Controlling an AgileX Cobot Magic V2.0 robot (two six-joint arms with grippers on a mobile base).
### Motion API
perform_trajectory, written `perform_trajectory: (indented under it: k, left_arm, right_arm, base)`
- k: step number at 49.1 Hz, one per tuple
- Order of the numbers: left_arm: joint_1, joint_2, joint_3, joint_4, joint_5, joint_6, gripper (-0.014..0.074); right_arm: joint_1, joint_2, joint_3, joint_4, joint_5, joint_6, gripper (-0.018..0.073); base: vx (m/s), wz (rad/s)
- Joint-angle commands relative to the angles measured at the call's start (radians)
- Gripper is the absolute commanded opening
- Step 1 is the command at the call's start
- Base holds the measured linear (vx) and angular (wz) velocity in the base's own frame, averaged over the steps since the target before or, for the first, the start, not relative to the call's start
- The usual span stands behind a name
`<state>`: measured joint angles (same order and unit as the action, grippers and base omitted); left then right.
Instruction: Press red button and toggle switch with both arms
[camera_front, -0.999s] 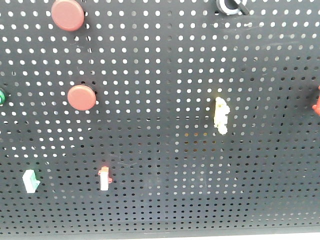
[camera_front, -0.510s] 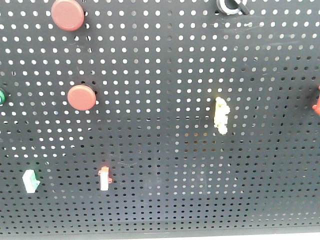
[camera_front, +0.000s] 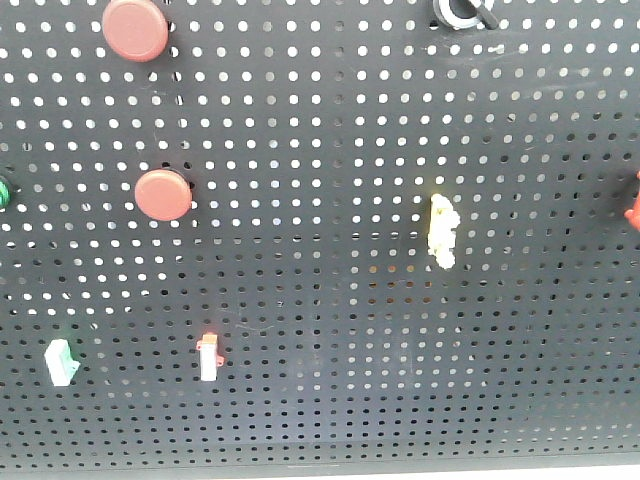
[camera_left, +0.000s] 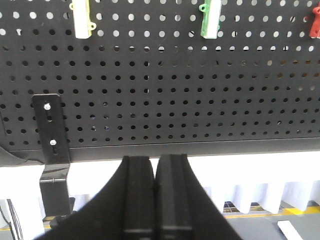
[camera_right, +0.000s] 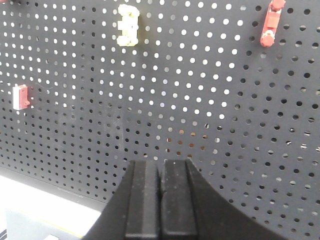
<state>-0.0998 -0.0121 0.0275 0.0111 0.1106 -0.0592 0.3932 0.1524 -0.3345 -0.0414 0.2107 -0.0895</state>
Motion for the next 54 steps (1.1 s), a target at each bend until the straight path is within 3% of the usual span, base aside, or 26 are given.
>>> perform_trajectory:
  k: [1, 15, 25, 31, 35, 54]
  left_arm:
    - [-0.002, -0.016, 0.035, 0.001, -0.078, -0.008, 0.0002]
    - [-0.002, -0.016, 0.035, 0.001, -0.077, -0.008, 0.0002]
    - [-0.002, -0.016, 0.035, 0.001, -0.077, -0.008, 0.0002]
    - [-0.002, -0.016, 0.035, 0.001, -0.077, -0.008, 0.0002]
    - [-0.002, -0.016, 0.035, 0.001, -0.077, -0.008, 0.0002]
    - [-0.002, -0.015, 0.035, 0.001, -0.077, -0.008, 0.0002]
  right_arm:
    - [-0.007, 0.011, -0.030, -0.001, -0.078, -0.004, -0.0003]
    - [-0.025, 0.011, -0.016, -0.013, -0.042, -0.003, -0.0003]
    - [-0.225, -0.009, 0.202, -0.012, -0.127, 0.089, -0.0003]
    - [-0.304, -0.110, 0.346, -0.015, -0.222, 0.080, -0.0003]
    - [-0.325, -0.189, 0.375, -0.024, -0.192, 0.079, -0.0003]
    - [-0.329, -0.180, 0.376, -0.024, -0.189, 0.089, -0.0003]
  base:
    - [0.00, 0.00]
    - [0.00, 0.00]
    - [0.00, 0.00]
    - [0.00, 0.00]
    - [0.00, 0.00]
    - [0.00, 0.00]
